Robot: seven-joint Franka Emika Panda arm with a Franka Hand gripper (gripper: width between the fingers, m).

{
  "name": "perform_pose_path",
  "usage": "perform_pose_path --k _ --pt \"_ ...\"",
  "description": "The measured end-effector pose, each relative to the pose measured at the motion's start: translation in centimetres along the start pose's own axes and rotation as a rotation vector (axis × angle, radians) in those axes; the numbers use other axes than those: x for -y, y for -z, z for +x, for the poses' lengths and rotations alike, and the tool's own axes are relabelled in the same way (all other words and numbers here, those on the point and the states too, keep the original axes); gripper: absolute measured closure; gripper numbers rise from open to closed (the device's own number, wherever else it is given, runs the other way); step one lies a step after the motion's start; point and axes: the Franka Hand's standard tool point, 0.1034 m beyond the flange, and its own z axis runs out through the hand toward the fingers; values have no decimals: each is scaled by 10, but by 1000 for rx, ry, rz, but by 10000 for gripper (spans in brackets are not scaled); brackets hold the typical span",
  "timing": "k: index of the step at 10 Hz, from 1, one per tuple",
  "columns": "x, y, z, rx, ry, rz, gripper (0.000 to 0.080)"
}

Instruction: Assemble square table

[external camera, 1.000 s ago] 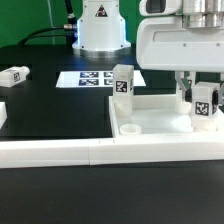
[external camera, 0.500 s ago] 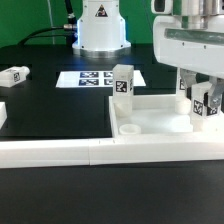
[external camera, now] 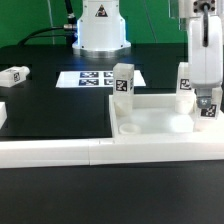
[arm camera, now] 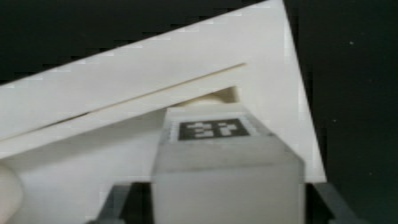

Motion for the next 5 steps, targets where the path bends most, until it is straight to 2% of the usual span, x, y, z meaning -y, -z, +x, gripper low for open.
perform_pose_path --k 5 --pt "0 1 9 -11 -96 -4 493"
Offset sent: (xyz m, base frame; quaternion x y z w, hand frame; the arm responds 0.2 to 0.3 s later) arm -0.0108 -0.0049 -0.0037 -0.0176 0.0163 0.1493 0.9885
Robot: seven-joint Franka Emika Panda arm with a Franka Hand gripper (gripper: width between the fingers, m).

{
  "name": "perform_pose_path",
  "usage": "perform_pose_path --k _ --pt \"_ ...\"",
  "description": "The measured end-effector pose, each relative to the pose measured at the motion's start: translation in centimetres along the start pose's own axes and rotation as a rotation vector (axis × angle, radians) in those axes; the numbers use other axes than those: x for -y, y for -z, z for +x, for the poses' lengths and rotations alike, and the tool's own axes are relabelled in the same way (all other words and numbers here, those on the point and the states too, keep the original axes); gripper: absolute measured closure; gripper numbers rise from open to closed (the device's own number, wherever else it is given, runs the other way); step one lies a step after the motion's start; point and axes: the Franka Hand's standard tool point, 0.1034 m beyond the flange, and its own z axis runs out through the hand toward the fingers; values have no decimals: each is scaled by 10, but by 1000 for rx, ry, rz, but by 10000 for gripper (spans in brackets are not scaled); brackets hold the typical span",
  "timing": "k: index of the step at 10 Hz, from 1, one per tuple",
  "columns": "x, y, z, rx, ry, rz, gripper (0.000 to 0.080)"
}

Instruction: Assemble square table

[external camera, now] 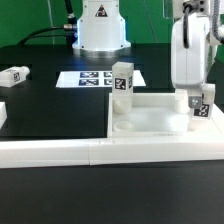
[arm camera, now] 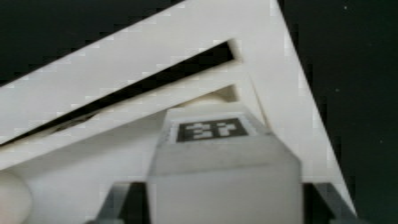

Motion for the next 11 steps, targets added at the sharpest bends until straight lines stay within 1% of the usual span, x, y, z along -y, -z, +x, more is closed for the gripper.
perform_pose_path --k 1,2,3,4,5,6,7,8,11 --pt "0 -1 0 -1 0 -1 493" --pt "0 -1 0 -1 1 -1 316" --pt "0 0 0 0 6 0 188" --pt "0 8 3 7 67 8 161" --pt "-4 23 14 15 108 16 161" --pt "-6 40 28 24 134 32 152" --pt "-5 52 36 31 154 40 152" --pt "2 61 41 36 168 53 151" --pt "1 59 41 34 170 52 151"
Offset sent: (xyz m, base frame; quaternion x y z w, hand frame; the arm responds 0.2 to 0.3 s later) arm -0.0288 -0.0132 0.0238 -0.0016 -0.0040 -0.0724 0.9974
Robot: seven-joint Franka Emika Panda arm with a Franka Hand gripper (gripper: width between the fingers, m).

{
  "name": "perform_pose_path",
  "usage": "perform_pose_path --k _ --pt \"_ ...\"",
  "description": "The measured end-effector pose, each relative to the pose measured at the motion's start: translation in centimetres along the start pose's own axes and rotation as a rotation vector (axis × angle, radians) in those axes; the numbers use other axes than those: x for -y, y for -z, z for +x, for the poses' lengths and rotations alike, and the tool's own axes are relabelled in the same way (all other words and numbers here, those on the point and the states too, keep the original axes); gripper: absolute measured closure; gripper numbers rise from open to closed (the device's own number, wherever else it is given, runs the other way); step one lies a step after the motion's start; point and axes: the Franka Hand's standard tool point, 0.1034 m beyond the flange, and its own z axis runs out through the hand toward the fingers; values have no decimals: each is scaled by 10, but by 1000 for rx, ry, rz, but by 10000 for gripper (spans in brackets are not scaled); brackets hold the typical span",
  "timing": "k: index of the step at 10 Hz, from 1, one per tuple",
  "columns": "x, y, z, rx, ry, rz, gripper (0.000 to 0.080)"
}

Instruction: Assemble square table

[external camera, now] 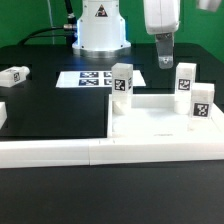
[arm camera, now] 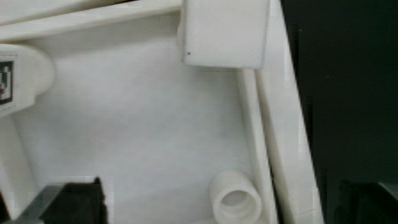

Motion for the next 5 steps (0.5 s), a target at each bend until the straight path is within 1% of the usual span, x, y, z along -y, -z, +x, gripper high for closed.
perform_pose_path --k 5 --pt "-1 -1 0 -1 1 -2 151"
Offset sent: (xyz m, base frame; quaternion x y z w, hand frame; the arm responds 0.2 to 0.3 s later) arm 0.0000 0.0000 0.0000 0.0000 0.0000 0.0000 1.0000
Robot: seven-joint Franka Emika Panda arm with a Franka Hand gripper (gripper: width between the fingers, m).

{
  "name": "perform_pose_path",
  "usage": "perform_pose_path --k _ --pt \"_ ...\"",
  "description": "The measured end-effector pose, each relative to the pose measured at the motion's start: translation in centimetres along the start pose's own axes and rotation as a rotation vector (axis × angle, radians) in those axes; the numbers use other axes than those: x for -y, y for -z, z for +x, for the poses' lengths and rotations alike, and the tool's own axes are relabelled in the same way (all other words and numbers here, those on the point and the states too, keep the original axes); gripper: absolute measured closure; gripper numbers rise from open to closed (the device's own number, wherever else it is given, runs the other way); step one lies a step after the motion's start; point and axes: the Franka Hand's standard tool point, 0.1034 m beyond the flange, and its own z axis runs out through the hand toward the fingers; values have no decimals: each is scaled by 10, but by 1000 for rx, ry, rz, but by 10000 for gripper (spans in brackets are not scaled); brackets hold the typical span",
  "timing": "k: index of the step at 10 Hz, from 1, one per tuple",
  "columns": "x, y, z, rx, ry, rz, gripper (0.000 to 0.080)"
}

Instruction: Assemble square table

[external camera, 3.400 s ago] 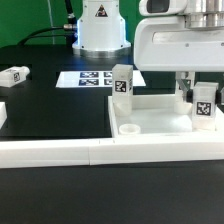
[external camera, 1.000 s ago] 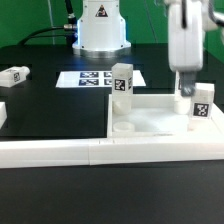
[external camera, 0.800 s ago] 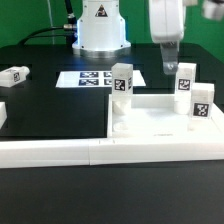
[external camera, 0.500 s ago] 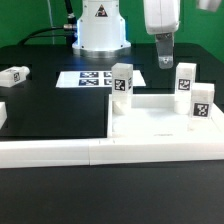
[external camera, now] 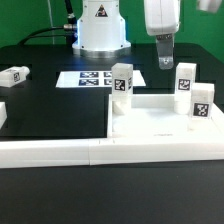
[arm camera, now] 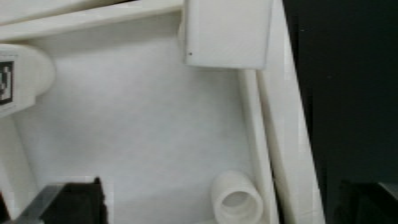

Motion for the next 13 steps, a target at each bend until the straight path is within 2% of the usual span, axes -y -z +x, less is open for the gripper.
perform_pose_path --k 2,3,4,5,10,11,12,13 --pt "0 1 3 0 32 4 151" --pt "-7 6 21 6 115 13 151" --pt "-15 11 39 5 141 12 151" --pt "-16 14 46 4 150 11 151" --pt "-16 13 46 0 151 9 151" --pt "-17 13 50 -3 183 19 151" --pt "-27 15 65 -9 243 33 151" --pt "-43 21 81 -3 277 21 151"
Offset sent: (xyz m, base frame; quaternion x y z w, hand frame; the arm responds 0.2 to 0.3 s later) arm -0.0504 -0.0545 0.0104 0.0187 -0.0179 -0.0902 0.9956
